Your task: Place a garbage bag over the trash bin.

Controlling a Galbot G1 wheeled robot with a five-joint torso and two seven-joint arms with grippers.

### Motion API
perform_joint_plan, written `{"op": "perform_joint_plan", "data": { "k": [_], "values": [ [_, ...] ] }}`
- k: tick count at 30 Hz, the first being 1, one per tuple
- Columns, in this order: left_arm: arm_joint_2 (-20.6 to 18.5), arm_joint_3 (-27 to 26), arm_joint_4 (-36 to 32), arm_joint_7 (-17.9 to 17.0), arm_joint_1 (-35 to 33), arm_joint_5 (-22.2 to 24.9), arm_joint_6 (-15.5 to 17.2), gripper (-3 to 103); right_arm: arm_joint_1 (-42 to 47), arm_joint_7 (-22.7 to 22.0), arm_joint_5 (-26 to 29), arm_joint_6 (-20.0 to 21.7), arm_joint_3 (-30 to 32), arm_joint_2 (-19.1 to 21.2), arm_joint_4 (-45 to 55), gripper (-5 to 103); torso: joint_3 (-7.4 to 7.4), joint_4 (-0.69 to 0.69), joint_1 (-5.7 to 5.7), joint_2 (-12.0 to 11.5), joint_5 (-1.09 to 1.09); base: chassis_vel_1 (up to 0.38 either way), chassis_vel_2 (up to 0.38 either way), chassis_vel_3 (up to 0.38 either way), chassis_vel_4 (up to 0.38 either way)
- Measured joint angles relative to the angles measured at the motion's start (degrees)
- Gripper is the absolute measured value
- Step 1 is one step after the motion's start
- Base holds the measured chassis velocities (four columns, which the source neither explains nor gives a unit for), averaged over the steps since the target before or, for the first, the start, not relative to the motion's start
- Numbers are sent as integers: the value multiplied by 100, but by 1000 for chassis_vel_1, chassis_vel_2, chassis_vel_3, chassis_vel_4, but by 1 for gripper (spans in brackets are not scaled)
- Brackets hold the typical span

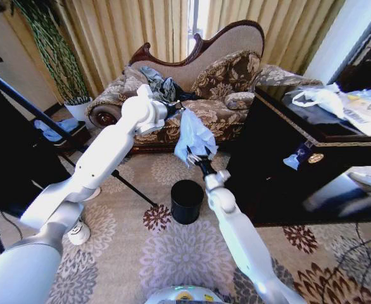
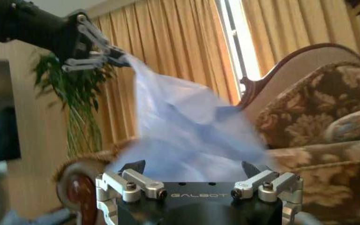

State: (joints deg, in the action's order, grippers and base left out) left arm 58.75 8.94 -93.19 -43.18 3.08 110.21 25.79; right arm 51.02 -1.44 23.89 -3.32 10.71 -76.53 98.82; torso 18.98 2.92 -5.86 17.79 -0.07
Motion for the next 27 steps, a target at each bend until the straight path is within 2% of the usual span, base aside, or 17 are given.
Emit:
{"op": "perform_joint_plan", "data": {
  "k": [4,6,13,14,17,20,22,24,25,27],
  "values": [
    [-82,-108,-149,42,-160,54,14,0,237,-12,-178,-81,276,344,181,100,0,0,0,0,-1,0,0,0,0],
    [-74,-161,-241,30,-256,99,9,0,291,-95,-80,-65,302,462,374,101,0,0,0,0,-2,0,0,0,0],
    [9,-222,-382,-181,-354,354,-138,0,527,-238,67,-3,174,467,847,98,0,-2,0,0,-2,0,0,0,0],
    [61,-249,-420,-288,-364,454,-222,0,695,-321,114,19,99,406,1052,90,0,-1,0,0,-1,0,0,0,0],
    [70,-254,-438,-329,-367,473,-269,0,824,-334,139,27,76,365,1192,86,0,0,-1,0,-1,0,0,0,0],
    [67,-256,-438,-370,-365,473,-331,0,1049,-277,356,83,11,321,1378,71,0,-1,0,0,-4,0,0,0,0],
    [67,-255,-427,-380,-362,464,-351,0,1096,-238,438,96,-22,299,1397,71,0,-1,-1,0,-3,0,0,0,0],
    [91,-240,-393,-400,-351,431,-403,0,1140,-153,614,146,-135,215,1400,61,0,0,0,0,-2,0,0,0,0],
    [91,-240,-393,-400,-351,431,-403,0,1140,-153,614,146,-135,215,1400,61,0,0,0,0,-2,0,0,0,0],
    [113,-222,-352,-403,-343,380,-418,0,1113,-44,677,170,-270,100,1327,50,0,0,-1,0,-2,0,0,0,0]
  ]
}}
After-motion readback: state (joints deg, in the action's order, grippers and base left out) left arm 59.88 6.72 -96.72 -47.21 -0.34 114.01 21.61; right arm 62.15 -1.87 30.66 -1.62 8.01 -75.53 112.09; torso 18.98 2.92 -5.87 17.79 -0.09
